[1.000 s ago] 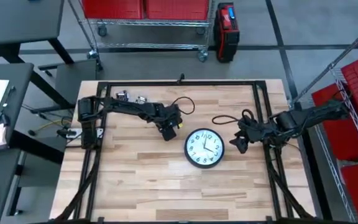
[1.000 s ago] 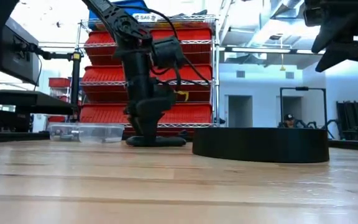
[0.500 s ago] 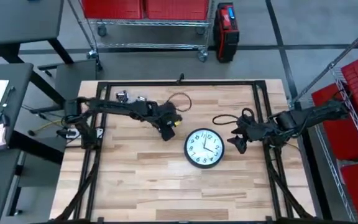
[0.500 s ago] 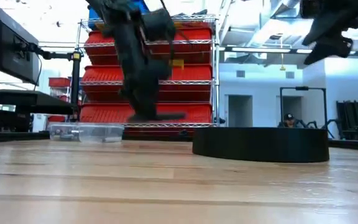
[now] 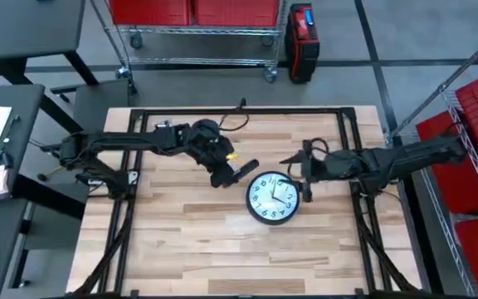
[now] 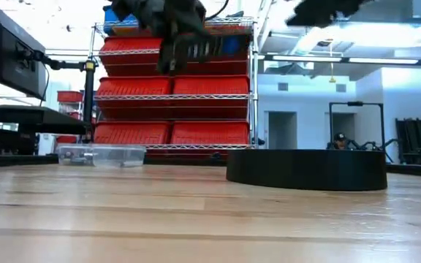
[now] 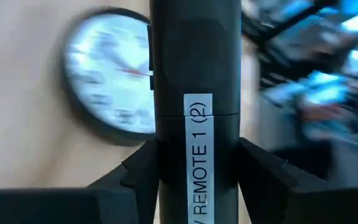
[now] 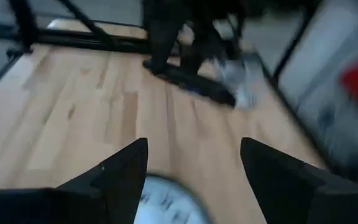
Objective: Insert battery
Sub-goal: Move the remote to the right side of the table
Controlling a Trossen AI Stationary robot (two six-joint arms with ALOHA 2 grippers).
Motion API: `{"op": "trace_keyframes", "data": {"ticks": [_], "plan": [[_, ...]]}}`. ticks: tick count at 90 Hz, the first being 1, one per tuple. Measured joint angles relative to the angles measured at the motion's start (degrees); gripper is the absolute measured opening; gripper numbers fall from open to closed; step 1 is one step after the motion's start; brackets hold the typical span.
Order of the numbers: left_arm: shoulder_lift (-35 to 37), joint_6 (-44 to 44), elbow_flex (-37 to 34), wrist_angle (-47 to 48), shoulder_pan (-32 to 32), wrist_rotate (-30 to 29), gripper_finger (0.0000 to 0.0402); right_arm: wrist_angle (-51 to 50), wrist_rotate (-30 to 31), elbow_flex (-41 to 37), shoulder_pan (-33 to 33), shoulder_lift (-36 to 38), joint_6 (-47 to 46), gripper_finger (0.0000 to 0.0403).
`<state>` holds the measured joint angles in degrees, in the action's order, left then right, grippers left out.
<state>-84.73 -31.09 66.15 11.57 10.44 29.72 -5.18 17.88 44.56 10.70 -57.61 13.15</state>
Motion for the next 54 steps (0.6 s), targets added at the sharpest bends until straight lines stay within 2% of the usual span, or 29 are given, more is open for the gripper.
{"op": "trace_keyframes", "data": {"ticks": [9, 16, 37, 54], "plan": [[0.0, -2.3, 0.0, -2.5, -0.8, 4.8, 0.0152, 4.8, -0.5, 0.7, -0.3, -2.1, 7.7, 0.0249], [0.0, -3.8, 0.0, -3.7, -1.5, 6.2, 0.0152, 5.4, -1.3, 2.2, -0.4, -3.4, 10.8, 0.0249], [0.0, -6.3, 0.0, -10.1, -2.7, 6.2, 0.0152, 5.5, -8.7, 4.7, -3.4, -8.1, 10.8, 0.0249], [0.0, -7.2, 0.0, -10.7, -2.7, 6.2, 0.0152, 8.2, -10.3, 6.9, -3.7, -11.4, 12.8, 0.0249]]}}
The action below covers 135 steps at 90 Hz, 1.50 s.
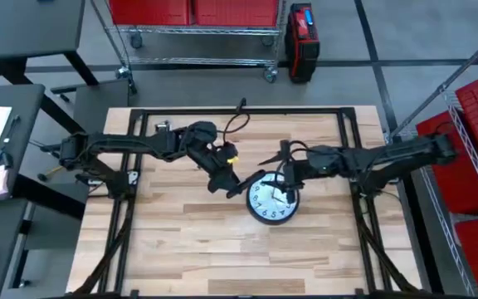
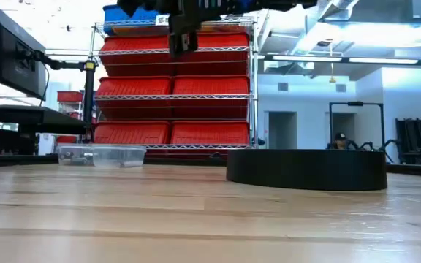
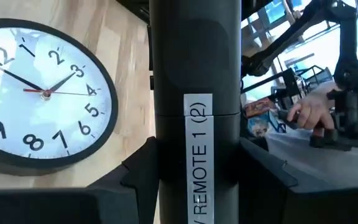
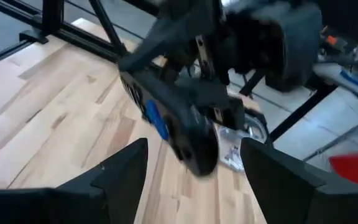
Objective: Insert battery
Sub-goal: Move the remote to the right side of the table
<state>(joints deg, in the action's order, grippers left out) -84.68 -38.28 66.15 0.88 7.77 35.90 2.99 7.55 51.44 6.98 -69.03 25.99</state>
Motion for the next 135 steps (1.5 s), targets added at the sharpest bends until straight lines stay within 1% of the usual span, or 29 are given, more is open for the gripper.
{"op": "trace_keyframes", "data": {"ticks": [10, 18, 25, 37, 40, 46, 58, 64, 72, 82, 91, 97, 109, 113, 119, 126, 135], "plan": [[0.0, 0.0, 0.0, 0.0, 0.0, 0.0, 0.0152, -0.3, -0.7, 1.1, 0.0, -2.0, 0.5, 0.0244], [0.0, 0.0, 0.0, 0.0, 0.0, 0.0, 0.0152, -0.7, -0.4, 2.0, 0.0, -3.2, 0.5, 0.0221], [0.0, 0.0, 0.0, 0.0, 0.0, 0.0, 0.0152, -0.7, -0.3, 3.0, 0.0, -3.5, 0.5, 0.0179], [0.1, 0.4, 0.1, 0.4, 0.0, 0.2, 0.0152, -3.4, -1.1, 3.2, 0.1, -3.3, 1.2, 0.0085], [0.1, 0.5, 0.1, 0.5, 0.0, 0.3, 0.0152, -4.3, -1.2, 3.2, 0.1, -3.2, 1.3, 0.0071], [0.1, 0.5, 0.1, 0.2, 0.2, -0.2, 0.0158, -5.5, -1.2, 3.2, 0.1, -2.9, 0.9, 0.007], [0.1, 1.1, 0.1, 0.2, 0.5, -1.2, 0.021, -7.1, -0.4, 3.2, 0.0, -2.6, -3.1, 0.007], [0.0, 2.2, 0.1, 0.5, 1.3, -1.2, 0.0227, -8.1, 0.1, 3.3, -0.2, -2.3, -4.5, 0.007], [0.1, 3.5, 0.1, 3.0, 3.1, -1.2, 0.0235, -12.4, 0.2, 3.3, -1.1, -0.6, -8.0, 0.007], [0.4, 4.5, 0.1, 7.4, 6.4, -2.0, 0.0238, -19.9, 1.4, 3.3, -3.0, 2.3, -17.5, 0.007], [0.4, 6.4, 0.1, 11.7, 9.3, -6.7, 0.0239, -28.1, 2.2, 3.3, -5.5, 5.3, -26.1, 0.007], [0.4, 8.6, 0.1, 14.4, 10.8, -11.3, 0.024, -32.8, 2.4, 3.3, -7.7, 7.1, -31.9, 0.007], [0.4, 11.5, 0.1, 19.0, 12.4, -26.3, 0.0241, -41.2, 2.4, 3.2, -13.5, 8.9, -41.9, 0.007], [0.4, 11.8, 0.1, 20.0, 12.6, -30.0, 0.0241, -42.3, 2.3, 2.4, -15.7, 9.1, -44.8, 0.007], [0.4, 12.0, 0.1, 20.2, 12.7, -32.5, 0.0241, -42.3, 0.5, 0.5, -19.1, 9.0, -48.4, 0.007], [0.4, 13.0, 0.1, 20.2, 12.7, -32.8, 0.0241, -41.6, -1.2, -2.1, -23.0, 8.3, -52.3, 0.007], [0.4, 13.8, 0.1, 20.4, 11.9, -32.8, 0.0241, -35.9, -4.0, -6.6, -28.1, 7.8, -55.2, 0.007]]}}
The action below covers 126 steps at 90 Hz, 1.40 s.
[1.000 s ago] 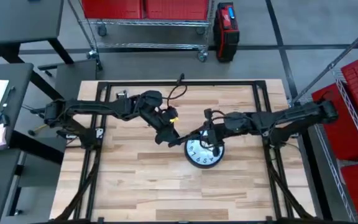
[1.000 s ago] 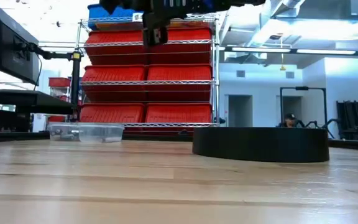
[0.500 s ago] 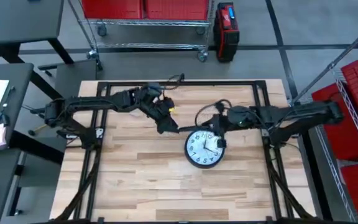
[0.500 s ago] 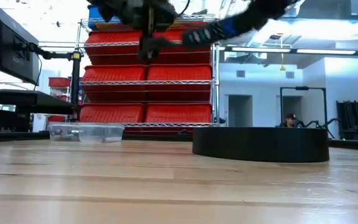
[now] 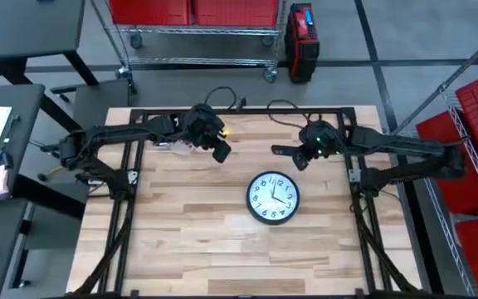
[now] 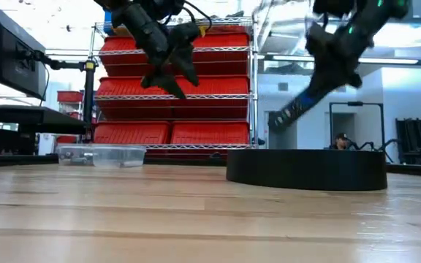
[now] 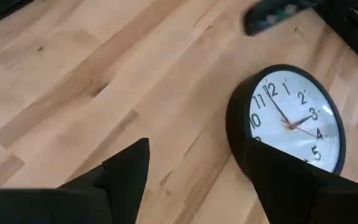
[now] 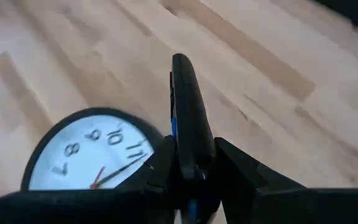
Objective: Insert battery
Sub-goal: Move the remote to the right side of the table, then insert the brown battery into the wall clock
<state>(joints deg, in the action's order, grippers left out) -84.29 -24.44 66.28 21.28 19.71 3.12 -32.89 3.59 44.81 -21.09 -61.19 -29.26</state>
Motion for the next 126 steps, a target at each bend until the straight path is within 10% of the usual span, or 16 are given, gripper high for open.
{"op": "trace_keyframes", "data": {"ticks": [46, 83, 126], "plan": [[0.0, 6.6, 0.0, 0.4, -1.7, 0.1, 0.0242, 26.3, -14.3, -17.0, -16.0, -7.3, -14.1, 0.0073], [0.0, 7.5, 0.0, 0.4, -1.7, 0.1, 0.0242, 27.7, -12.5, -17.5, -20.3, -12.2, -16.4, 0.0259], [1.0, 2.6, 0.0, -12.9, -1.7, 5.2, 0.0242, 27.4, -21.3, -17.3, -10.6, 4.7, -13.3, 0.0276]]}}
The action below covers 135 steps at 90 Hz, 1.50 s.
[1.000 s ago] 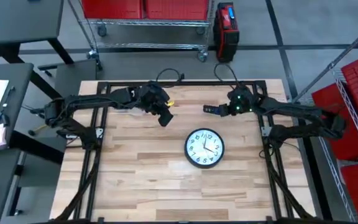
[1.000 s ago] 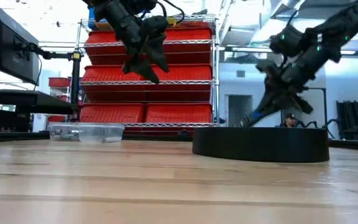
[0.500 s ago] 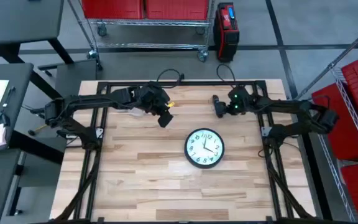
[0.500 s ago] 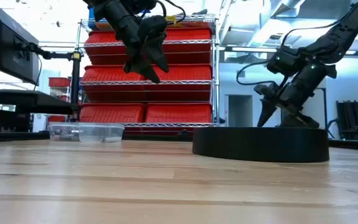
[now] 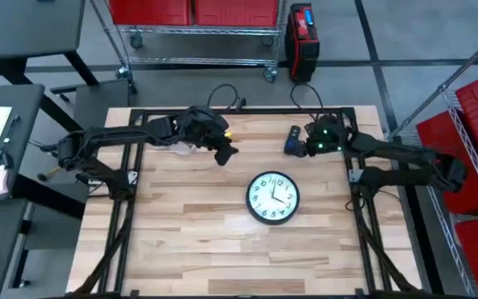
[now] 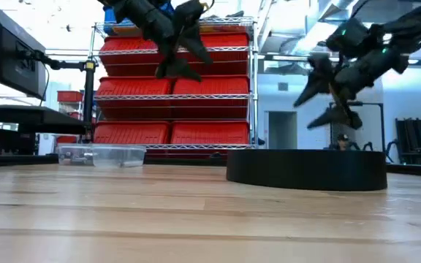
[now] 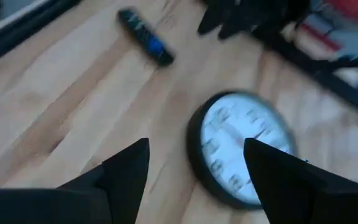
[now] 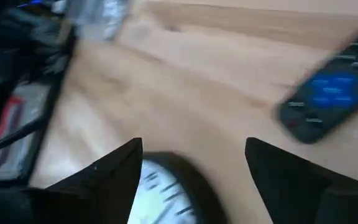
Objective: Insert battery
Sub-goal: Insert the brown battery into the wall clock
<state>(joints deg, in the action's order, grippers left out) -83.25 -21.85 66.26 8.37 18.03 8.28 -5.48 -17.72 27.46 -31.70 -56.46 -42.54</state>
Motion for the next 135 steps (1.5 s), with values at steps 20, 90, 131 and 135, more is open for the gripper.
{"op": "trace_keyframes", "data": {"ticks": [20, 90, 131, 135], "plan": [[-0.3, -2.9, 0.0, -0.6, -0.7, 1.9, 0.0242, -3.7, -0.1, 0.0, 8.3, 4.1, -0.4, 0.0276], [-14.2, -14.7, 0.0, 6.9, -14.3, -4.7, 0.0242, -16.8, 14.6, -4.2, 37.4, 7.8, -15.8, 0.0276], [-15.5, -15.5, 0.0, 6.0, -16.8, -11.6, 0.0242, -13.9, 27.2, -12.3, 47.7, 12.9, -35.0, 0.0276], [-16.4, -15.5, 0.0, 4.5, -16.9, -11.8, 0.0242, -12.8, 27.9, -13.1, 47.8, 12.9, -36.5, 0.0276]]}}
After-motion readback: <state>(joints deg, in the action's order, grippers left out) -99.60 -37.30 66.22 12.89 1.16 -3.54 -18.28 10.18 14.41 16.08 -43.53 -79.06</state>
